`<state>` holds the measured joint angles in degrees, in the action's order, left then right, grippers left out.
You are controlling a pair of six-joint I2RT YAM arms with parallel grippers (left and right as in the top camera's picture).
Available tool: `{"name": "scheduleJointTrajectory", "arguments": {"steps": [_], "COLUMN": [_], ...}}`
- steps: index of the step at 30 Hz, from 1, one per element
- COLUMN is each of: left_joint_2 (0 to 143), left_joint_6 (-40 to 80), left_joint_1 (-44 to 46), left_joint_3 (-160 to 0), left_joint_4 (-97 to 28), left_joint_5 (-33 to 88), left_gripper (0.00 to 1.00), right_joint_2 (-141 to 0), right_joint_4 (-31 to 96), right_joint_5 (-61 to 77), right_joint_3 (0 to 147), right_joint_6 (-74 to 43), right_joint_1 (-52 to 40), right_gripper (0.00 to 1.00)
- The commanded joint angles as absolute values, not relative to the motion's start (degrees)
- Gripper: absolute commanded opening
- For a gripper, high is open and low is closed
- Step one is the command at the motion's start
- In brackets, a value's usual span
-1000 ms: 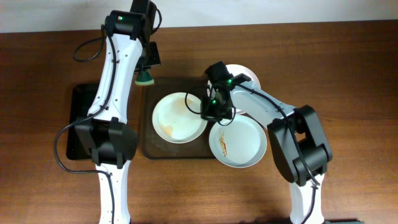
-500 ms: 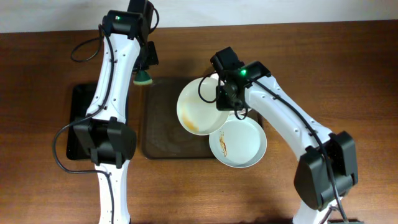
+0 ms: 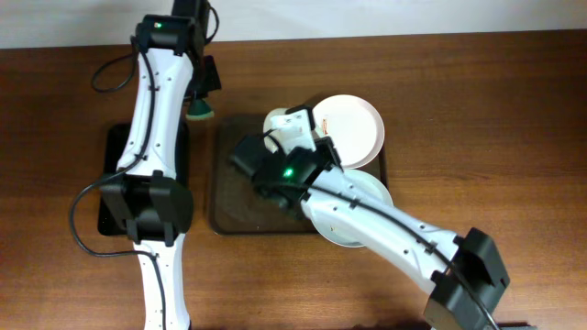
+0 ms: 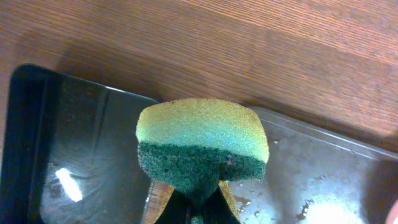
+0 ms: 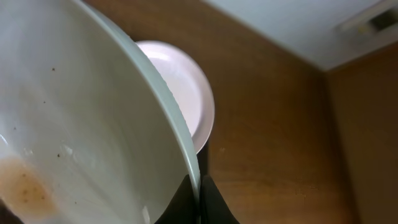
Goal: Clean dirty plates on tray and stack at the side
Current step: 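Carry the cleaned plate right and set it on the table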
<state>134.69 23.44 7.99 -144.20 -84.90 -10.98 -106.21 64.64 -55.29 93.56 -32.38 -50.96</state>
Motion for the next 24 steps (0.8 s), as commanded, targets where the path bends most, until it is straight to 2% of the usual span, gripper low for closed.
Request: {"name": "scheduleJointTrajectory", "arguments": {"steps": [1, 10, 16, 21, 24], "left_joint_2": [134.41, 134.41, 134.41, 134.41, 134.41], "left_joint_6": [23.55, 23.55, 23.55, 23.55, 23.55], "left_joint_1": [5.76, 4.47, 4.47, 4.47, 4.47], "left_joint_3": [-144.46, -144.46, -144.42, -144.42, -144.42], "left_joint_4": [-84.68, -84.93, -85.06, -85.60, -85.60], "left_joint_5": [-10.11, -10.09, -10.09, -10.11, -10.11], "left_gripper": [0.01, 0.01, 0.01, 0.01, 0.01], "right_joint_2": [-104.64, -104.64, -104.60, -103.00, -99.26], "right_joint_4": [64.51, 60.62, 60.62, 61.47, 61.84], "right_joint_5": [-72.12, -90.30, -89.21, -62.81, -42.44], "right_joint_3": [94.83, 94.83, 94.83, 94.83, 94.83], "right_joint_6": [-35.07, -35.05, -35.05, -35.03, -34.98], "right_joint_1": [-55.61, -63.07, -63.48, -58.59, -48.05], "right_gripper": [0.04, 0.04, 0.04, 0.04, 0.04]}}
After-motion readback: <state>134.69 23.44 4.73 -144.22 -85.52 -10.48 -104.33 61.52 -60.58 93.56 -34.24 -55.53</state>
